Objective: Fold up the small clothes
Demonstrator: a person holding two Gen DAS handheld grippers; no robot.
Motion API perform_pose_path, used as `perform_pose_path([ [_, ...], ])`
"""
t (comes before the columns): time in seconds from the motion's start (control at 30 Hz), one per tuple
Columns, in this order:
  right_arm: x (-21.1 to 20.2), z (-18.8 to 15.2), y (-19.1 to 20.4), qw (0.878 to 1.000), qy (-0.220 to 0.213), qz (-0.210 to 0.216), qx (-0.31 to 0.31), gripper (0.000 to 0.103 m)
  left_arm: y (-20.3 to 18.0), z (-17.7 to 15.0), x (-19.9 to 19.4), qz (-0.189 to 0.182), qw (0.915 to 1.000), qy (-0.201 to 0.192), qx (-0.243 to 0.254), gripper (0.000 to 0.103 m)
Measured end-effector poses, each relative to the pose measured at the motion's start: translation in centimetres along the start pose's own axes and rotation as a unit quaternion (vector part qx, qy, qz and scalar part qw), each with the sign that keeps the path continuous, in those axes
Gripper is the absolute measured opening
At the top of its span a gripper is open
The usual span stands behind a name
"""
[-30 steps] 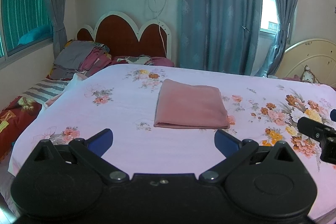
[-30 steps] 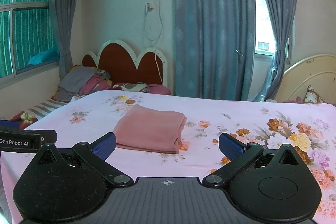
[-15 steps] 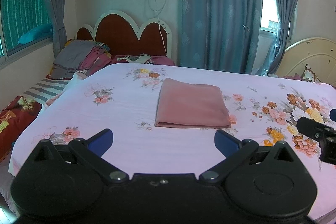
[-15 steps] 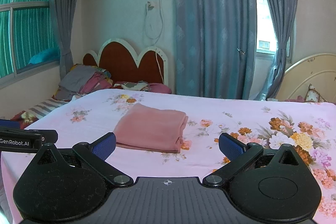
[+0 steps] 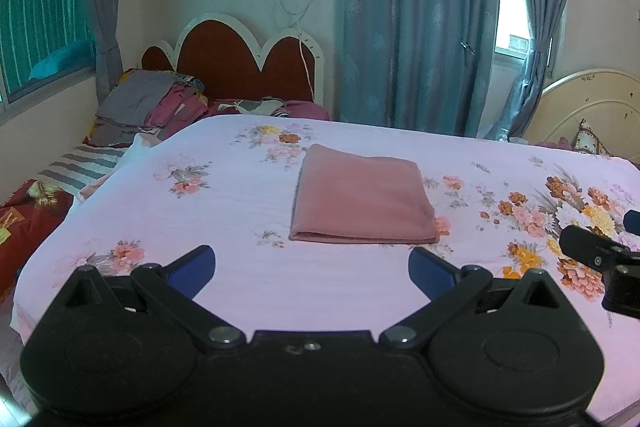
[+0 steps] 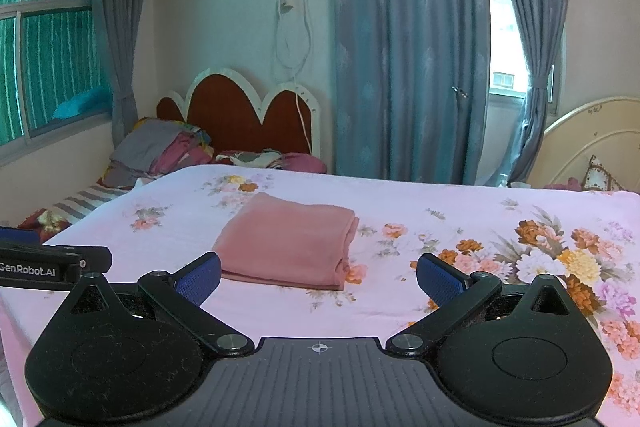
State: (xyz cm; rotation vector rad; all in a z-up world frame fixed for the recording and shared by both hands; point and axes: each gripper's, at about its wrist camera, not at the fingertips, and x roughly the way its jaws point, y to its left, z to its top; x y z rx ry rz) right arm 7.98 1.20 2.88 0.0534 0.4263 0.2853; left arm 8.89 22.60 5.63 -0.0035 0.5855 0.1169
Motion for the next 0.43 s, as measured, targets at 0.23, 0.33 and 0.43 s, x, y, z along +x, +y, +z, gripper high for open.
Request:
perform_pose_path([
  [0.23, 1.8, 0.2, -0.6, 1.000, 0.008, -0.004, 0.009, 0.103, -0.2, 0.6, 1.7, -0.017, 0.9998, -0.004, 0.009, 0.098],
  [0.33, 3.0, 0.0, -1.1, 1.000, 0.019, -0.009, 0.012, 0.103, -0.5, 1.2, 3.2, -0.019, 0.9998, -0.002, 0.009, 0.098],
  [0.43, 4.6, -0.3, -1.8, 0.999, 0.035, -0.018, 0.021, 0.103, -0.6, 2.0, 5.4, -0.020, 0.9997, 0.012, 0.009, 0.103],
])
